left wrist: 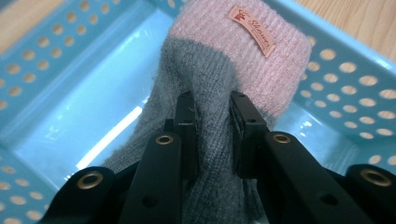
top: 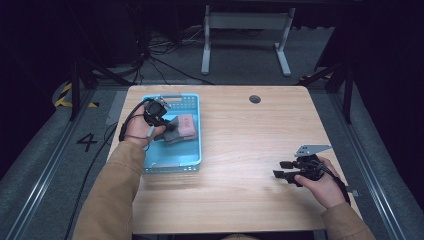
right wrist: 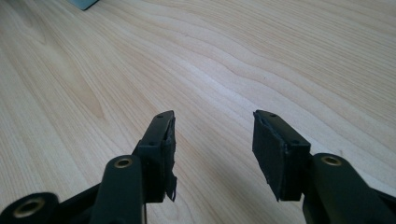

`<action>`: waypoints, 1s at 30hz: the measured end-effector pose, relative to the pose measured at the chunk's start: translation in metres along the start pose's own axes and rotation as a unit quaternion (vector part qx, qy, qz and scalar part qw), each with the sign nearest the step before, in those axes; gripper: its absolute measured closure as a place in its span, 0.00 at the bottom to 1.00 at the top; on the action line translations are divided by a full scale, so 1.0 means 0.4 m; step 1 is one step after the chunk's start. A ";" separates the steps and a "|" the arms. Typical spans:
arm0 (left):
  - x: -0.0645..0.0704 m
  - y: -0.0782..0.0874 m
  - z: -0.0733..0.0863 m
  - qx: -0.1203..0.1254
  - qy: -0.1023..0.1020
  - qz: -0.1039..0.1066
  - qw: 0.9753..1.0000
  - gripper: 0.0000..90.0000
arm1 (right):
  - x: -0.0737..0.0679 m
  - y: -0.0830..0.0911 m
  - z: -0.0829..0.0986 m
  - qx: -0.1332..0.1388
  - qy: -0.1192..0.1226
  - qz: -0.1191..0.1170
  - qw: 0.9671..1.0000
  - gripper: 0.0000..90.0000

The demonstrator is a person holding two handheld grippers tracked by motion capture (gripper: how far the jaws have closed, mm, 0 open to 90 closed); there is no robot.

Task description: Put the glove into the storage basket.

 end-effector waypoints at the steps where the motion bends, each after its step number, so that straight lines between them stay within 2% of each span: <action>1: 0.000 0.000 0.000 0.000 0.000 0.000 1.000 0.84 | -0.001 -0.002 -0.001 -0.001 0.001 -0.001 1.000 0.55; 8: 0.004 -0.048 0.020 -0.029 0.005 0.010 1.000 0.84 | -0.010 -0.016 -0.012 0.000 0.013 -0.009 1.000 0.55; 13: 0.003 -0.086 0.035 -0.055 0.003 0.010 0.998 0.83 | -0.008 -0.011 -0.011 0.004 0.011 -0.008 1.000 0.55; 16: 0.001 -0.092 0.035 -0.056 0.004 0.010 0.998 0.83 | -0.005 -0.004 -0.005 0.004 0.010 -0.005 1.000 0.55; 17: 0.002 -0.095 0.033 -0.057 -0.006 0.005 0.998 0.83 | -0.005 -0.003 -0.004 0.004 0.009 -0.004 1.000 0.55; 22: 0.002 -0.104 0.033 -0.065 -0.013 0.000 0.998 0.80 | -0.005 0.006 -0.003 0.008 0.009 0.000 1.000 0.54; 30: 0.013 -0.119 0.034 -0.076 -0.007 -0.001 0.997 0.73 | -0.003 -0.001 -0.001 0.003 0.009 -0.001 1.000 0.54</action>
Point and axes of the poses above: each handheld gripper's, and its own axes: y roughly backward along the jaws, z roughly out of its underside, x roughly to its right, the point moved 8 cm from there along -y, roughly forward along the jaws, and after that the axes turned 11 degrees about -z, right-handed, at the moved point
